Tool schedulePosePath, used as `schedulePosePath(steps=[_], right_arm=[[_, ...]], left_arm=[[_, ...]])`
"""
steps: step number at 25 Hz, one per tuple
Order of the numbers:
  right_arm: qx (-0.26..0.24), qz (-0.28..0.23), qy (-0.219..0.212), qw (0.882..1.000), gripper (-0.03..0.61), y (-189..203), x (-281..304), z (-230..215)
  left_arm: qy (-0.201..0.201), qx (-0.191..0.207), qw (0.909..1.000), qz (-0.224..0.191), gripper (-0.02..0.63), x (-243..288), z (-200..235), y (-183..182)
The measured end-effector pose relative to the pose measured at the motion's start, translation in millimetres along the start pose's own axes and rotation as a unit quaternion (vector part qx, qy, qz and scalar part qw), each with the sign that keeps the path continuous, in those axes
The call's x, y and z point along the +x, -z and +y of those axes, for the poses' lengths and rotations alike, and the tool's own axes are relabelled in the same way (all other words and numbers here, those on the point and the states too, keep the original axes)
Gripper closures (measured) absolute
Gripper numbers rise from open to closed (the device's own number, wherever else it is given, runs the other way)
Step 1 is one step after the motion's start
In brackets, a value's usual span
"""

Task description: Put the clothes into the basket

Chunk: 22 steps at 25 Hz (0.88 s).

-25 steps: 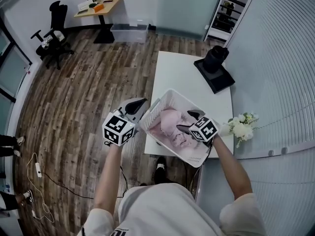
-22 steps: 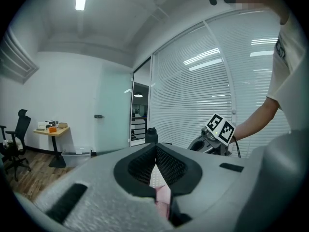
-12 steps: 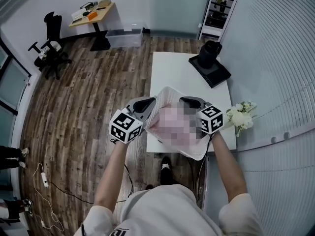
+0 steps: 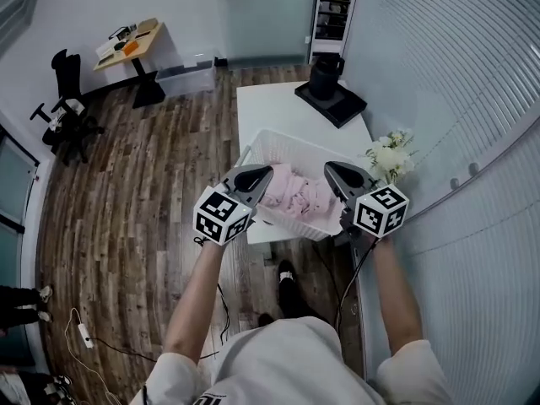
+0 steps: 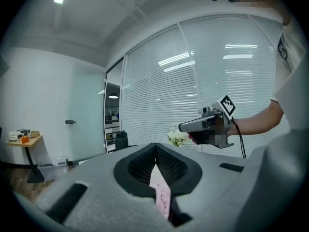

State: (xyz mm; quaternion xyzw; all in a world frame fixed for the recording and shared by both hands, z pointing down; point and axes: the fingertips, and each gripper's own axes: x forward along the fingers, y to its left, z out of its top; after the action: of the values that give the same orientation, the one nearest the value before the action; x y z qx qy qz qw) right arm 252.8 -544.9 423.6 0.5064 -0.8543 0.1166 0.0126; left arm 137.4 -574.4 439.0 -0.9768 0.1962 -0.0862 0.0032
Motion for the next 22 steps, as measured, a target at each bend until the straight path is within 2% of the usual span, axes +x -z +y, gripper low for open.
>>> schedulePosePath(steps=[5, 8, 22], right_arm=[[0.039, -0.020, 0.051, 0.998, 0.561, 13.4, -57.1, -3.8], [0.046, -0.024, 0.064, 0.997, 0.561, 17.4, -75.1, 0.2], [-0.019, -0.001, 0.025, 0.999, 0.561, 32.5, -62.3, 52.8]], left_arm=[[0.004, 0.012, 0.9999, 0.006, 0.601, -10.2, -36.2, 12.7], [0.008, 0.004, 1.0000, -0.001, 0.601, -14.0, -48.4, 13.9], [-0.007, -0.014, 0.9998, -0.012, 0.601, -31.8, -58.5, 15.6]])
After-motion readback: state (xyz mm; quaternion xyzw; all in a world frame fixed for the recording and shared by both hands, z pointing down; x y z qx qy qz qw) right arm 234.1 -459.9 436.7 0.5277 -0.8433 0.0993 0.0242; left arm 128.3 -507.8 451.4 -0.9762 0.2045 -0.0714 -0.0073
